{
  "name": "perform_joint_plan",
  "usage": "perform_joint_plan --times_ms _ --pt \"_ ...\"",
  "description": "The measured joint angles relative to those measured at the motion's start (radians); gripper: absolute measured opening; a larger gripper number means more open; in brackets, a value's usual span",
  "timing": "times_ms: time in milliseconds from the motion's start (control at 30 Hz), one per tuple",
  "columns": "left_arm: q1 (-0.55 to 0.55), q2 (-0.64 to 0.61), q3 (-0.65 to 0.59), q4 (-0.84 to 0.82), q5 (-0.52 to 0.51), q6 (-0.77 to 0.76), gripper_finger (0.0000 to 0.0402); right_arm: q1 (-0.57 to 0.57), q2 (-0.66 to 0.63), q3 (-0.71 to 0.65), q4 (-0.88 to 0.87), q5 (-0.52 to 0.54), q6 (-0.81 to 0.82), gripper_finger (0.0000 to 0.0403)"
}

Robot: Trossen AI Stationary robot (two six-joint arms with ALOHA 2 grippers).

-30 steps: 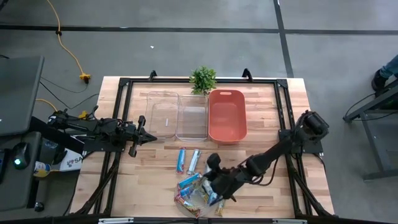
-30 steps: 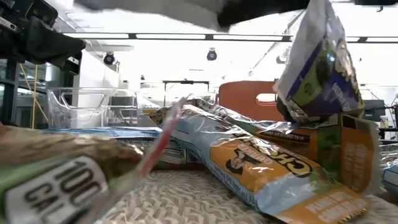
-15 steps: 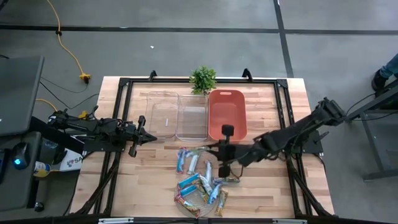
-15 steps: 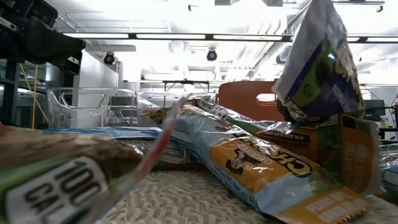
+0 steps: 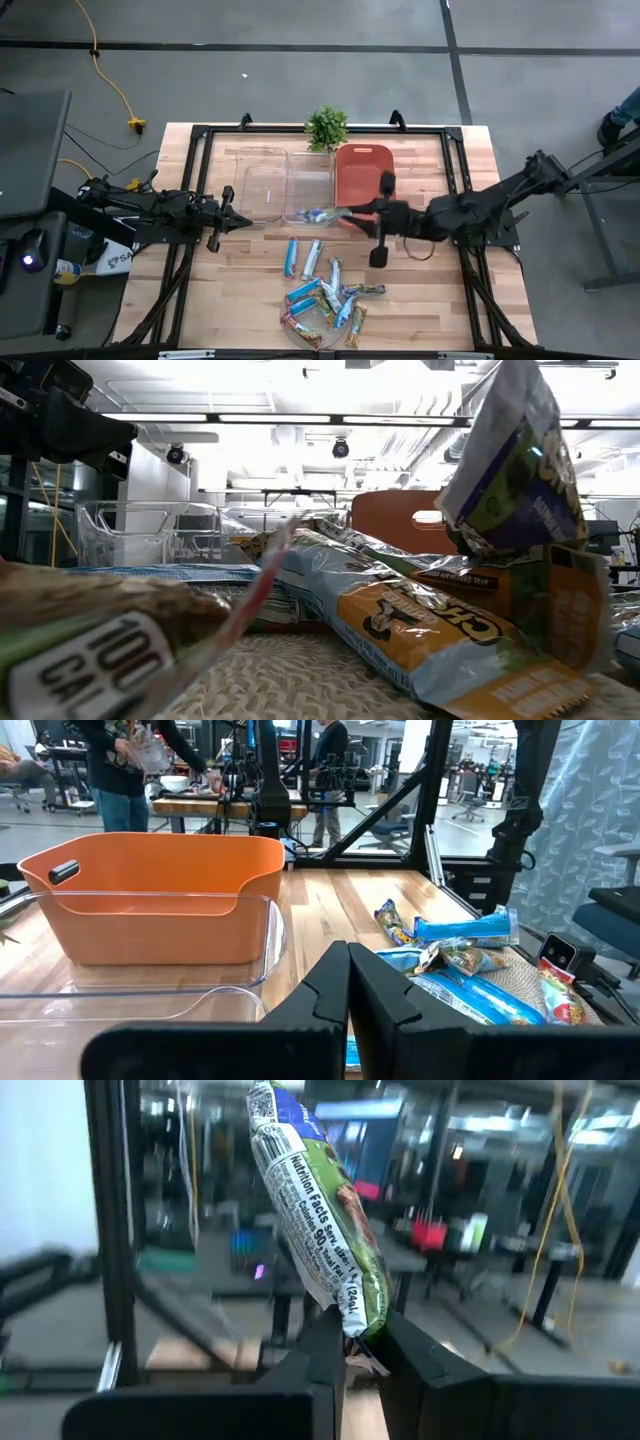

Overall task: Pick and place Granola Bars by type
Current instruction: Put the right green granola bar into the orange bin

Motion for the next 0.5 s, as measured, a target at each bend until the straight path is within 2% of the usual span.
perform_joint_plan --times_ms 100,167,400,500 --pt "0.0 0.0 0.0 0.0 0.0 0.0 0.0001 -0.002 -0.009 0.011 0.072 0.045 -0.065 0.0031" --pt "0.0 0.0 0.0 0.0 0.0 0.0 0.0001 -0.005 -0.008 0.048 0.06 0.088 -0.116 0.0034" --pt "0.0 0.0 0.0 0.0 0.0 0.0 0.0001 -0.056 0.025 0.267 -0.173 0.325 -0.249 0.0038" --pt "0.0 0.0 0.0 0.0 0.0 0.0 0.0001 -0.085 0.042 0.364 -0.325 0.478 -0.254 0.0039"
